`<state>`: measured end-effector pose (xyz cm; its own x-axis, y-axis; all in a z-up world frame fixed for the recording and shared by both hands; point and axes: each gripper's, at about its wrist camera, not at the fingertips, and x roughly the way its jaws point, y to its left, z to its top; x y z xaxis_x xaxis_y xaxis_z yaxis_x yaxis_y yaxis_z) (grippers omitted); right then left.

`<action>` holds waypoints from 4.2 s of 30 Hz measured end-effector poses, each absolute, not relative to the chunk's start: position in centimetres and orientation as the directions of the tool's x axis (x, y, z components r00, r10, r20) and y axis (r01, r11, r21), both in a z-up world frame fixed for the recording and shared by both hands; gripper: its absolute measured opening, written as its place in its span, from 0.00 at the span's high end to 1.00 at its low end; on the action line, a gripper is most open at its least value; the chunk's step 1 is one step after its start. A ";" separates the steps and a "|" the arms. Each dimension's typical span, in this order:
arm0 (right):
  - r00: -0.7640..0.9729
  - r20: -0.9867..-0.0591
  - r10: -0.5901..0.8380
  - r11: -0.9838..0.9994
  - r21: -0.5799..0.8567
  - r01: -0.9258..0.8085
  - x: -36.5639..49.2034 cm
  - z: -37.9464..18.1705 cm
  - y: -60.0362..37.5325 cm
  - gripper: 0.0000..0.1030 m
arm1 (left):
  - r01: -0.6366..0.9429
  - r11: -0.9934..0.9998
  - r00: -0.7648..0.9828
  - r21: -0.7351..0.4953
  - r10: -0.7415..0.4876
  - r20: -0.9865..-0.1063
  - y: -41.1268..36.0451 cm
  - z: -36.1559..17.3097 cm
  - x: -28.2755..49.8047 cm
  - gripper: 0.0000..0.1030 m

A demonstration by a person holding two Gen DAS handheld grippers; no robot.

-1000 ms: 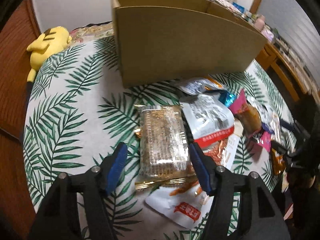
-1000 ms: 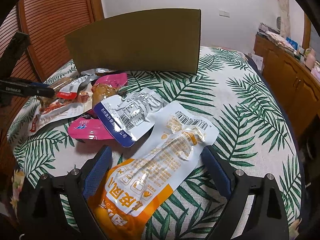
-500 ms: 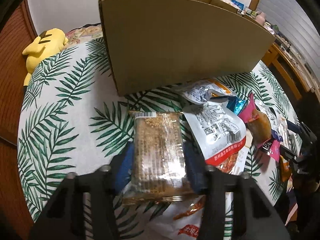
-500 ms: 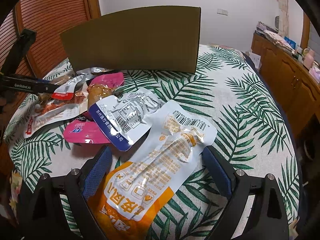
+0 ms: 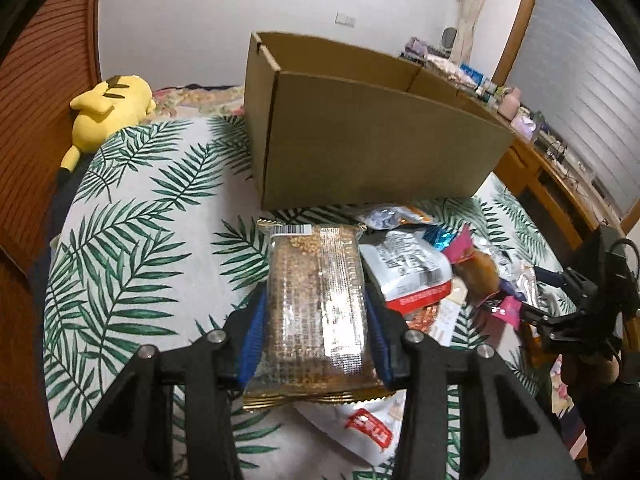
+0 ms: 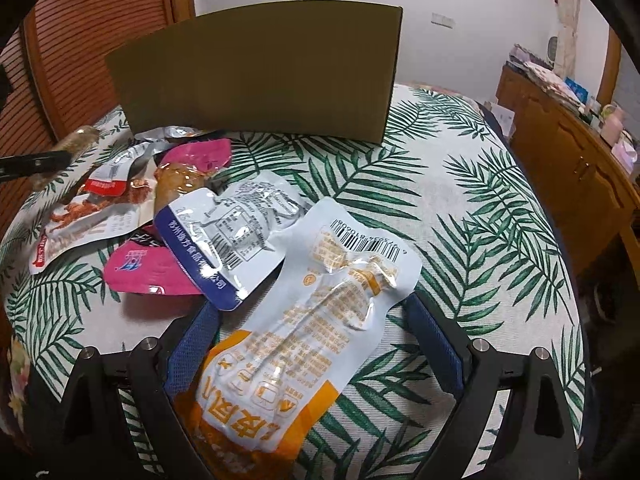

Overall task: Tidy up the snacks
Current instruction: 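Lift the biscuit pack with the left gripper while the right gripper grasps the orange-white pouch, then carry both packs over the box and open both grippers to drop them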

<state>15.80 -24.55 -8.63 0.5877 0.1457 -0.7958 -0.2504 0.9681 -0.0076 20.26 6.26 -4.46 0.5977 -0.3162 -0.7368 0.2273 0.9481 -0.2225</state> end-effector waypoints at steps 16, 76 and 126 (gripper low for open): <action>0.546 -0.822 0.163 0.958 -0.001 -0.287 15.7 -8.3 -26.0 0.18 | 0.286 0.922 0.620 -0.260 -0.385 -0.684 3.0 -4.4 15.9 0.58; 0.506 -0.830 0.235 0.949 0.084 -0.303 20.4 -3.2 -28.5 0.60 | 0.358 0.888 0.620 -0.289 -0.458 -0.637 0.8 -2.6 14.0 0.58; 0.781 -0.496 0.380 0.891 -0.030 -0.454 32.9 13.6 -19.8 0.65 | 0.327 0.936 0.763 -0.131 -0.343 -0.548 0.1 9.5 35.3 0.57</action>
